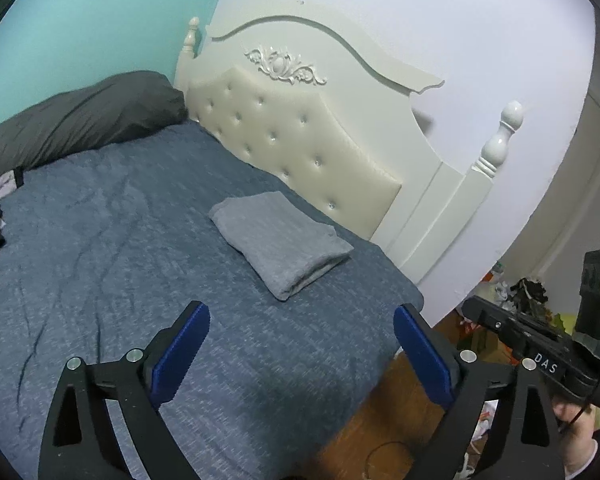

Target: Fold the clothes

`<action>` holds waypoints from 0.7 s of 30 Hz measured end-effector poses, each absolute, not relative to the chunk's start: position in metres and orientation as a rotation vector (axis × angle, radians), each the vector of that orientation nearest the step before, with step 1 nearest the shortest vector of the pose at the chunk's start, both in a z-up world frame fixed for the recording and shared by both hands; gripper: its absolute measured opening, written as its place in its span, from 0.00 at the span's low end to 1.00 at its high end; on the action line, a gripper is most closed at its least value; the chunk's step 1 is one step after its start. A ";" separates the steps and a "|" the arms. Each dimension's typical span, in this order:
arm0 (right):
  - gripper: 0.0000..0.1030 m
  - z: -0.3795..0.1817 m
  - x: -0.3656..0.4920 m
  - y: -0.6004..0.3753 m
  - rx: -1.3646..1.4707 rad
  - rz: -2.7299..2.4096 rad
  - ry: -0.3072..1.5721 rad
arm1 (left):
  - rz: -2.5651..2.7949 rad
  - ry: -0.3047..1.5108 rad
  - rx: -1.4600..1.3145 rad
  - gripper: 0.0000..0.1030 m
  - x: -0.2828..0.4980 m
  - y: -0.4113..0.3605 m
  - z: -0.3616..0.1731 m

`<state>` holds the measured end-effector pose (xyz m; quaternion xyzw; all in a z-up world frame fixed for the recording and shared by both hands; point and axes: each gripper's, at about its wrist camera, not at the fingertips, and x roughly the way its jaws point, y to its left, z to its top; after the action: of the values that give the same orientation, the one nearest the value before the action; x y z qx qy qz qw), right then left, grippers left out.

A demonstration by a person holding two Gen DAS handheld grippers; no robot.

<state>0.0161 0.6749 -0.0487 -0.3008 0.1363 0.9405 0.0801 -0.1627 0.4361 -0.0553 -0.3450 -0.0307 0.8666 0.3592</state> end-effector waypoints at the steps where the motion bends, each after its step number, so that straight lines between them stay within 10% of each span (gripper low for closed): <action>1: 0.15 -0.047 0.019 0.671 -0.896 2.817 0.406 | 2.243 -0.070 -0.881 0.96 -0.159 0.433 -0.053; 21: 0.71 -0.036 0.066 0.636 -0.790 2.806 0.370 | 2.318 -0.032 -0.820 1.00 -0.122 0.393 -0.031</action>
<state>0.0662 0.6359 -0.0361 -0.2673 0.1251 0.9501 0.1013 -0.1220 0.3928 -0.0313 -0.3143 -0.0121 0.8882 0.3348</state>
